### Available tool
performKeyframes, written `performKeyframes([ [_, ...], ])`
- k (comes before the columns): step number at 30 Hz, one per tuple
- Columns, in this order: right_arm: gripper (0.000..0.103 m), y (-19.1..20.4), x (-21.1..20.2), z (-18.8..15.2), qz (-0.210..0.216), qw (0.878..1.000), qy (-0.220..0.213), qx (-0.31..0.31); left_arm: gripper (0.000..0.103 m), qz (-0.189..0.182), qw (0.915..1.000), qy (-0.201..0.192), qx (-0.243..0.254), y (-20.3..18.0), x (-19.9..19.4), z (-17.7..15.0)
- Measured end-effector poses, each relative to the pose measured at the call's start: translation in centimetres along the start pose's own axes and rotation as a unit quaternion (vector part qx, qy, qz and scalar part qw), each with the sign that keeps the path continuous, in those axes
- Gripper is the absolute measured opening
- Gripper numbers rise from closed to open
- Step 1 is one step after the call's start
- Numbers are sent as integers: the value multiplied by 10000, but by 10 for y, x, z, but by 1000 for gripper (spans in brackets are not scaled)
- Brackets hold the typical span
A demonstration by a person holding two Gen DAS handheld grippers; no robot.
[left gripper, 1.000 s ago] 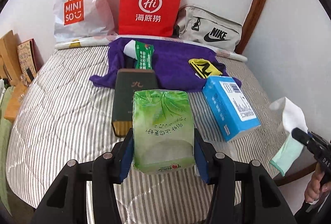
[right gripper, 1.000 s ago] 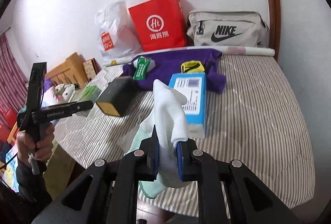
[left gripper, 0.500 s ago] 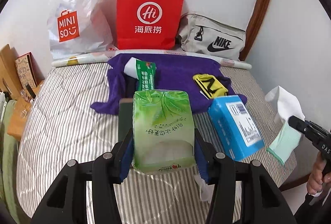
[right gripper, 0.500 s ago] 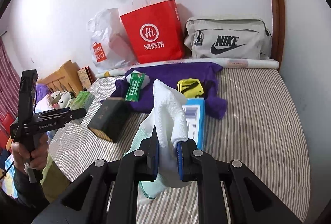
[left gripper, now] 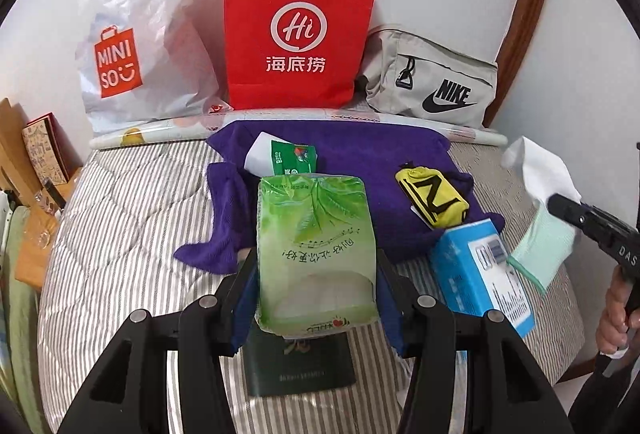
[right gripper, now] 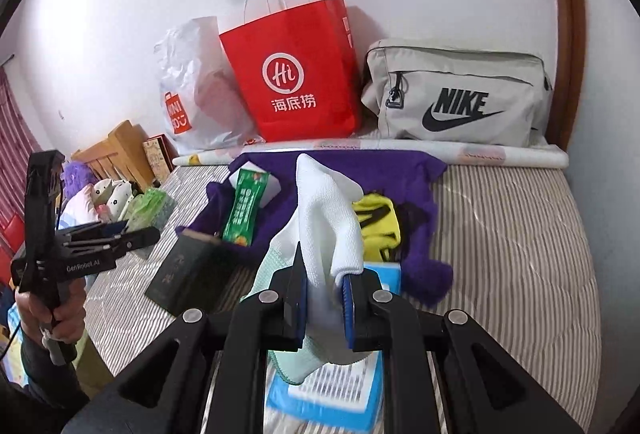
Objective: Organize soft objects
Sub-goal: 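Carry the cloth with the right gripper while the left carries the tissue pack over the towel, then lower the tissue pack onto the towel with the left gripper while the right lowers the cloth there, both opening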
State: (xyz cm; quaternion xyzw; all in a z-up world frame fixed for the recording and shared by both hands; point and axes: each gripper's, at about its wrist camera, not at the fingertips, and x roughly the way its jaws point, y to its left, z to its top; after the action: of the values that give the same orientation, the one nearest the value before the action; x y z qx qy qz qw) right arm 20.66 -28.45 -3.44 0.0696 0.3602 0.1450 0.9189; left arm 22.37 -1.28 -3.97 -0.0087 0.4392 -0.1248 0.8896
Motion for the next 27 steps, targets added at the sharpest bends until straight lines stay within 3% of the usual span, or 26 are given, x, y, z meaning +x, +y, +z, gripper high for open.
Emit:
performKeyframes([
  [15, 15, -4, 99, 51, 172, 9992, 344, -129, 51, -279, 9995, 141, -54, 11, 54, 37],
  [27, 17, 2, 170, 52, 246, 9937, 1068, -230, 51, -501, 9973, 538, -45, 11, 100, 55],
])
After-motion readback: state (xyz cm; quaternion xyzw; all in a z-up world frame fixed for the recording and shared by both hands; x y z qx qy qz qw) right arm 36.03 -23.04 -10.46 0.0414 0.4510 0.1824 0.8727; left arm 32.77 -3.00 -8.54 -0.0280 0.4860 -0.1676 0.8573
